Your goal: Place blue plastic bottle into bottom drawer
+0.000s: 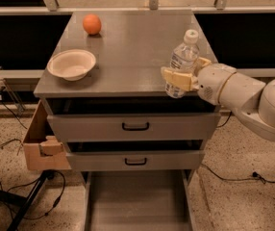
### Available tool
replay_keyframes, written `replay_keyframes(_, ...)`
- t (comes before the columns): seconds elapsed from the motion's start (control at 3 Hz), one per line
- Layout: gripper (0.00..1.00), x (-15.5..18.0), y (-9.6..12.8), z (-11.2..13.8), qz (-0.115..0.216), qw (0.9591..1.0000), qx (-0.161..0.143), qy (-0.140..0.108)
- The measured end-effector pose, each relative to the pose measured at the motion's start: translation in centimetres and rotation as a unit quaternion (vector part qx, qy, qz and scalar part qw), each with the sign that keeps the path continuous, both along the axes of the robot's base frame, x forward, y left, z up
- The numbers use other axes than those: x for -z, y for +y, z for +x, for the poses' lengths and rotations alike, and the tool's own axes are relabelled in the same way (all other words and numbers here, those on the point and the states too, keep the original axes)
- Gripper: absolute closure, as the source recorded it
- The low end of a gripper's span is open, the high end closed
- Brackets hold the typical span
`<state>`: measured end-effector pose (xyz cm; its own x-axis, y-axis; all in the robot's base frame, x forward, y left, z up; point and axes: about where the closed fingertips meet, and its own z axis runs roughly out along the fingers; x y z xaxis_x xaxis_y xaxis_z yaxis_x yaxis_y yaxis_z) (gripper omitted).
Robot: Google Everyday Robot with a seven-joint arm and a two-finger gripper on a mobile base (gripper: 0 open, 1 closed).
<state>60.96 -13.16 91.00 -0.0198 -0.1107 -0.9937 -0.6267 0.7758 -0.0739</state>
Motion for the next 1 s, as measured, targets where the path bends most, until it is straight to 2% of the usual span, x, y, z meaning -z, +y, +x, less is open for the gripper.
replay_keyframes(0.33, 1.0, -1.3, 0.4, 0.0, -0.014, 0.9999, -0.004, -0.006)
replay_keyframes(0.67, 1.0, -7.0, 0.2, -0.7, -0.038, 0.999, -0.009, -0.021)
replay_keyframes(1.0, 1.0, -12.5, 0.0, -3.9, -0.064, 0.9972, -0.029, -0.029)
